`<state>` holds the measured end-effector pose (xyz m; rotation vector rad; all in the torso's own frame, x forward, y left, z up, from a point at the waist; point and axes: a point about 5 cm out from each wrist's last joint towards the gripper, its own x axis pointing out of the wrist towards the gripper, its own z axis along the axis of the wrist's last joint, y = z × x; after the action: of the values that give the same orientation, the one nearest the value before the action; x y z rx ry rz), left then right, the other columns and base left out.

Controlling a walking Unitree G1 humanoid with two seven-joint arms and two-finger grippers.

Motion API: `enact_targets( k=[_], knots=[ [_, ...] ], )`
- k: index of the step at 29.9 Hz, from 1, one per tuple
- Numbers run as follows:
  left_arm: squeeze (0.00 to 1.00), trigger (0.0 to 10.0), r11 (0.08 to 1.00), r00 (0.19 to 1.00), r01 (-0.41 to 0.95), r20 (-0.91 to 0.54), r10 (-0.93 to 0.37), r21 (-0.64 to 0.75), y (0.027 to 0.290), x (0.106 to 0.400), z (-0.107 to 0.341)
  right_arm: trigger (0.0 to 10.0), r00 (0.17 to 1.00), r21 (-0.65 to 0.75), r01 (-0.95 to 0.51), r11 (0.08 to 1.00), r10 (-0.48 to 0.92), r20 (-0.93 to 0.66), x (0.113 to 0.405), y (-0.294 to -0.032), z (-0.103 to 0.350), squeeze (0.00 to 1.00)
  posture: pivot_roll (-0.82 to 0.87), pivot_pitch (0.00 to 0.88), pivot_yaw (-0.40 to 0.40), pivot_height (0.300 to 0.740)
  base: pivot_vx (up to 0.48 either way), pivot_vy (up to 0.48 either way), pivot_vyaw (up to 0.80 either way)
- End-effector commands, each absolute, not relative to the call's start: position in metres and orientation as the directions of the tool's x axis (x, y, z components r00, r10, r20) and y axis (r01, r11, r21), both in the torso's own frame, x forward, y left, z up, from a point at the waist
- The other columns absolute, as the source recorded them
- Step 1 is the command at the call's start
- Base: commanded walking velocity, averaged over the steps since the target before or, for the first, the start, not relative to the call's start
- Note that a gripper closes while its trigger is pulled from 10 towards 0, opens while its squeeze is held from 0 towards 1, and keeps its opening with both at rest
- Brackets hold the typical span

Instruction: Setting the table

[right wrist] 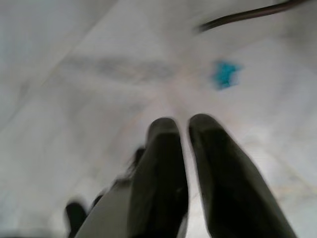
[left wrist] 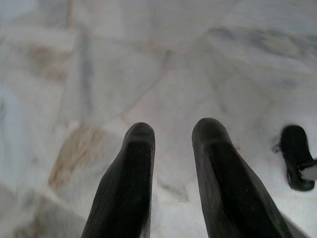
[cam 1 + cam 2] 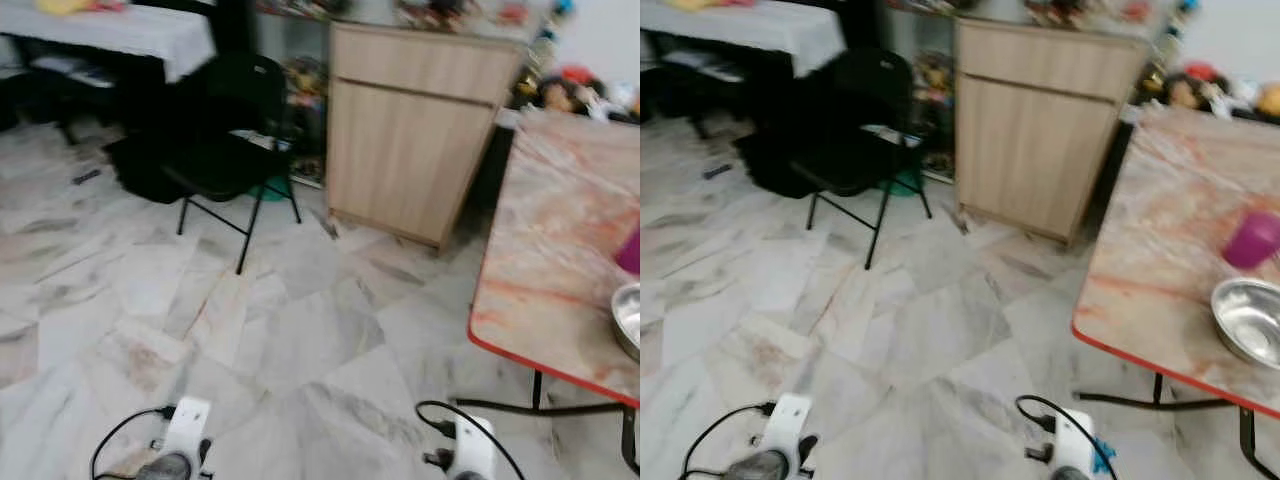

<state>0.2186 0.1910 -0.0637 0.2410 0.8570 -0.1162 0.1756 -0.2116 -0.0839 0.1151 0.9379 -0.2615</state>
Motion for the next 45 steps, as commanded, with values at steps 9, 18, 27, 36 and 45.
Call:
enact_targets(
  k=[9,18,27,36,45],
  knots=[
    [0.0,10.0,0.968,0.65,0.139,-0.757,0.069,0.208,0.212,0.223,-0.058,10.0,0.575,0.01,0.243,0.97,-0.136,-0.807,0.187,-0.196,-0.082,0.0,0.04,0.0,0.009,0.74,0.0,0.0,-0.7],
    [0.0,10.0,0.973,0.644,0.096,-0.759,0.1,0.21,0.222,0.216,-0.06,10.0,0.59,0.059,0.315,0.947,-0.147,-0.794,0.189,-0.184,-0.082,0.0,0.08,0.0,0.048,0.74,0.0,0.0,0.0],
    [0.0,10.0,0.969,0.651,0.098,-0.751,0.11,0.227,0.223,0.217,-0.059,10.0,0.586,0.056,0.305,0.951,-0.141,-0.798,0.189,-0.186,-0.082,0.0,0.08,0.0,0.027,0.74,0.0,-0.15,-0.05],
    [0.0,10.0,0.97,0.639,0.079,-0.758,0.128,0.231,0.225,0.208,-0.064,10.0,0.572,0.031,0.285,0.958,-0.144,-0.808,0.185,-0.192,-0.083,0.0,0.07,0.0,0.001,0.74,0.0,-0.339,-0.68],
    [0.0,10.0,0.969,0.634,0.087,-0.763,0.124,0.23,0.222,0.205,-0.066,10.0,0.572,0.022,0.275,0.961,-0.145,-0.807,0.183,-0.193,-0.084,0.0,0.06,0.0,0.004,0.74,0.0,-0.342,-0.29]
  ],
)
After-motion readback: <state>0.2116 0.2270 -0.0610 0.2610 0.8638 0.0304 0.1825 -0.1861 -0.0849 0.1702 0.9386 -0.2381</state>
